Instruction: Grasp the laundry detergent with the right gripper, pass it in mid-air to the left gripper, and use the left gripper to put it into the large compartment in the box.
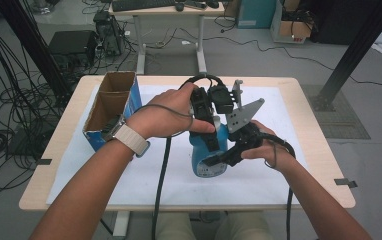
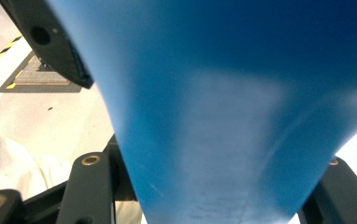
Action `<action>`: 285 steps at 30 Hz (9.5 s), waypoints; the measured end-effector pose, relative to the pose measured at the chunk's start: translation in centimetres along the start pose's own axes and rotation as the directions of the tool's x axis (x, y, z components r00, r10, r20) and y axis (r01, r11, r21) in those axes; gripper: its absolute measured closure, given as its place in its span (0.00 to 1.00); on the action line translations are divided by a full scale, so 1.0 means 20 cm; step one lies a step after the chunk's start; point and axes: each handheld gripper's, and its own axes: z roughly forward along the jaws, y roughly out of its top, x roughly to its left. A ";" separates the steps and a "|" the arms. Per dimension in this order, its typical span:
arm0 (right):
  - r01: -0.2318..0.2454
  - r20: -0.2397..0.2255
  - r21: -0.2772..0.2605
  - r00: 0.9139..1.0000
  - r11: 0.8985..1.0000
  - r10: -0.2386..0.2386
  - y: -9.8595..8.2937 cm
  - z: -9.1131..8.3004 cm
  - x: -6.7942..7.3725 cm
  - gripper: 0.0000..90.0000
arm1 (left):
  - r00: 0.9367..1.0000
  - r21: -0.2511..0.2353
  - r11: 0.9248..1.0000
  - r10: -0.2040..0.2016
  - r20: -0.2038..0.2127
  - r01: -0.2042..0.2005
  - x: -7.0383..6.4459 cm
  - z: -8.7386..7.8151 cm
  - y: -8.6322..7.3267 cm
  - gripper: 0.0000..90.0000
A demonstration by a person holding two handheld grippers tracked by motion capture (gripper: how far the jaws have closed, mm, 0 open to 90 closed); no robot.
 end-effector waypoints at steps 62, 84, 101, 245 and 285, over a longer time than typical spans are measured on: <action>0.031 0.041 0.025 0.999 0.999 -0.032 0.04 -0.04 -0.01 0.48 | 0.999 0.022 0.999 0.026 -0.037 -0.026 -0.01 -0.05 0.03 0.42; 0.033 0.045 0.035 0.998 0.999 -0.035 0.04 -0.04 -0.01 0.48 | 0.999 0.028 0.999 0.030 -0.033 -0.029 0.00 -0.05 0.03 0.42; 0.033 0.050 0.037 0.998 0.999 -0.035 0.04 -0.05 -0.01 0.48 | 0.999 0.032 0.999 0.032 -0.035 -0.030 0.00 -0.05 0.03 0.42; 0.023 0.032 0.050 0.999 0.998 -0.024 0.05 -0.04 0.00 0.48 | 0.999 0.041 0.999 0.021 -0.028 -0.019 0.00 -0.05 0.02 0.42; 0.035 0.049 0.041 0.998 0.999 -0.037 0.03 -0.04 -0.01 0.47 | 0.999 0.055 0.998 0.031 -0.045 -0.028 0.00 -0.04 0.03 0.42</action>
